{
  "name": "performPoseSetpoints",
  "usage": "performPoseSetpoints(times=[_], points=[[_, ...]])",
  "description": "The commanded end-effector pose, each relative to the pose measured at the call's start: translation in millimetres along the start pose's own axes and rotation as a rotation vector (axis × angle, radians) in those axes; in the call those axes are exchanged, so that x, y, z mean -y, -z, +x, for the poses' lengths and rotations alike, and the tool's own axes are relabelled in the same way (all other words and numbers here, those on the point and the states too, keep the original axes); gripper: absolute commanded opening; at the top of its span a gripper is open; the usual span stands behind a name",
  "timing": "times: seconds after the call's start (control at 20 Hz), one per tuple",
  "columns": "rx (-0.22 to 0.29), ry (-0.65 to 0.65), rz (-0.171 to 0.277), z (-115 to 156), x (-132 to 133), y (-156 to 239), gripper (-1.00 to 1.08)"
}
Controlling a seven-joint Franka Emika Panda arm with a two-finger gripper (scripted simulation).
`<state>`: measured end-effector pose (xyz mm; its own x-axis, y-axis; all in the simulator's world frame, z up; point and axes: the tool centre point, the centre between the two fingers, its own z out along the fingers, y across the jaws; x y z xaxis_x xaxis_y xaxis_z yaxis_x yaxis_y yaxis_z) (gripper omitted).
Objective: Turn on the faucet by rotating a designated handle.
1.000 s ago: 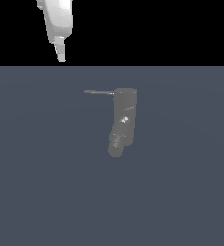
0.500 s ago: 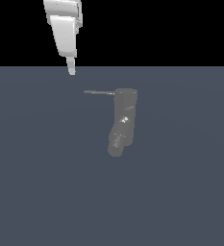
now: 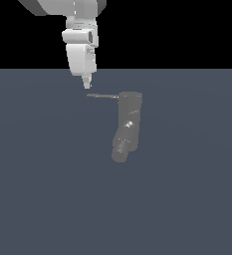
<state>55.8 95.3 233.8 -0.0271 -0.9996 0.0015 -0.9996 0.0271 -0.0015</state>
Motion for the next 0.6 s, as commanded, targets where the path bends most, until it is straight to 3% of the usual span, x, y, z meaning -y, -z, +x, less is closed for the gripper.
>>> performPoseSetpoints(times=[0.0, 0.55], points=[[-0.001, -0.060, 0.000, 7.2, 11.7, -9.0, -1.00], [0.000, -0.215, -0.001, 29.9, 39.3, -31.6, -1.00]])
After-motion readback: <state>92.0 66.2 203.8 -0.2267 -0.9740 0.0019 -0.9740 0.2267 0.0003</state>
